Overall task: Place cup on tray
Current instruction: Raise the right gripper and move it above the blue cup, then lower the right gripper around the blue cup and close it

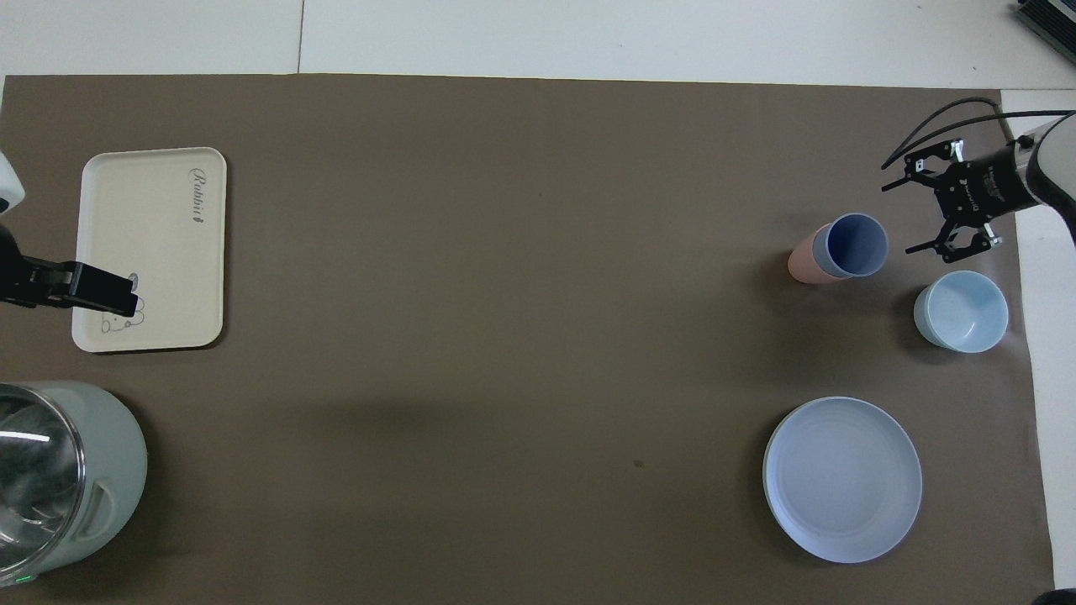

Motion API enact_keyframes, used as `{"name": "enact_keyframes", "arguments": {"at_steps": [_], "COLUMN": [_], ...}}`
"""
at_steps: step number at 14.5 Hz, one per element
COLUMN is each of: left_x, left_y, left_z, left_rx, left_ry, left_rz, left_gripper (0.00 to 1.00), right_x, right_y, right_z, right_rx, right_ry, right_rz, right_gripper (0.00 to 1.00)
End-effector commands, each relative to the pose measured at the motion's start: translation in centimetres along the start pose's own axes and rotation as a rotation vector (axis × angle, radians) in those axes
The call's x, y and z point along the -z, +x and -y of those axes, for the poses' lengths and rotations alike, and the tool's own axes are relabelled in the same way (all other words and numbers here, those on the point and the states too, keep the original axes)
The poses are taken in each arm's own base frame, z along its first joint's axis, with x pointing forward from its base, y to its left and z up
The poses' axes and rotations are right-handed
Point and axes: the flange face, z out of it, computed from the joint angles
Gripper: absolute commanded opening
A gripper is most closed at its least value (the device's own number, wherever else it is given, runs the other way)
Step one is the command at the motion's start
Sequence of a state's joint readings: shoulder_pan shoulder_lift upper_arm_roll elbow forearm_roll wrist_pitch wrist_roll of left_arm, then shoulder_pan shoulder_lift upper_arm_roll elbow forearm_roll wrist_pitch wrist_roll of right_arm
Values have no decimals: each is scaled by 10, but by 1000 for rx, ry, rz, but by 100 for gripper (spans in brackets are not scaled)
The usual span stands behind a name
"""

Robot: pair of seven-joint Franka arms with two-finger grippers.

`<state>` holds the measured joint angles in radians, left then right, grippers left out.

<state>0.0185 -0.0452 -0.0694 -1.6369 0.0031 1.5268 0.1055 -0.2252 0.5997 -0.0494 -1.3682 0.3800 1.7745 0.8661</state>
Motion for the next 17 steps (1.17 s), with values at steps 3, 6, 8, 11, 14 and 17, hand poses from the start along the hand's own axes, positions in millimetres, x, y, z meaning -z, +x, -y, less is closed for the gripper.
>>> {"name": "enact_keyframes", "arguments": {"at_steps": [3,6,8,11,14,17], "left_x": [0,0,0,0,1,0], "left_y": [-10,-10,-10,-10,-10,-10], "left_z": [-3,-3,-2,-3,-4,-5], "left_rx": [4,4,4,5,5,5], "left_ry": [22,22,22,22,22,22], "left_rz": [-18,-17,-18,-18,-20,-17], "left_gripper": [100,100,100,100,100,100], "right_x": [-47,-62,-67,-73,-80,-80], "right_y": [-2,-10,-12,-21,-29,-44], "right_z": [-2,-14,-23,-24,-31,-29], "right_rx": [-23,-56,-26,-16,-9,14], "right_ry": [-2,4,12,35,20,29], "right_rz": [106,178,211,258,279,329], "right_gripper": [95,95,95,94,83,0]}}
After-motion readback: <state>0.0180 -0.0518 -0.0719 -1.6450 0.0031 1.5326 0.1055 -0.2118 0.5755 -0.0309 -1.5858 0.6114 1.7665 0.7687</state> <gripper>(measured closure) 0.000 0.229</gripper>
